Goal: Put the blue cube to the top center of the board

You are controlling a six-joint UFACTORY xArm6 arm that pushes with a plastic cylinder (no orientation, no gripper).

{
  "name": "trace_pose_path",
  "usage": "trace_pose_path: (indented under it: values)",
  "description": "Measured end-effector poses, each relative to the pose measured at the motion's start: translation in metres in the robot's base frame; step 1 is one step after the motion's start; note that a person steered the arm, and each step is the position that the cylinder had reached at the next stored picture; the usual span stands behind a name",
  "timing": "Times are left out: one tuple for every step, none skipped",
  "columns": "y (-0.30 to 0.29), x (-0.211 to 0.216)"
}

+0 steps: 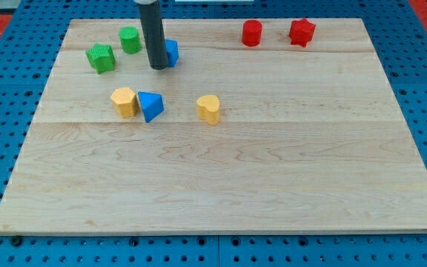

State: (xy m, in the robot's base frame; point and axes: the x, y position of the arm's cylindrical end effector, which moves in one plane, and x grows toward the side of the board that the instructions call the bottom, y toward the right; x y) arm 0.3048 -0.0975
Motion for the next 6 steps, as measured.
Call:
trace_pose_path:
  values:
    - [-0.027,-0.007]
    - [-0.023,-0.017]
    - [0.020,-0.030]
    - [0.057,-0.041]
    - [0.064,-0.048]
    - [0.067,-0.037]
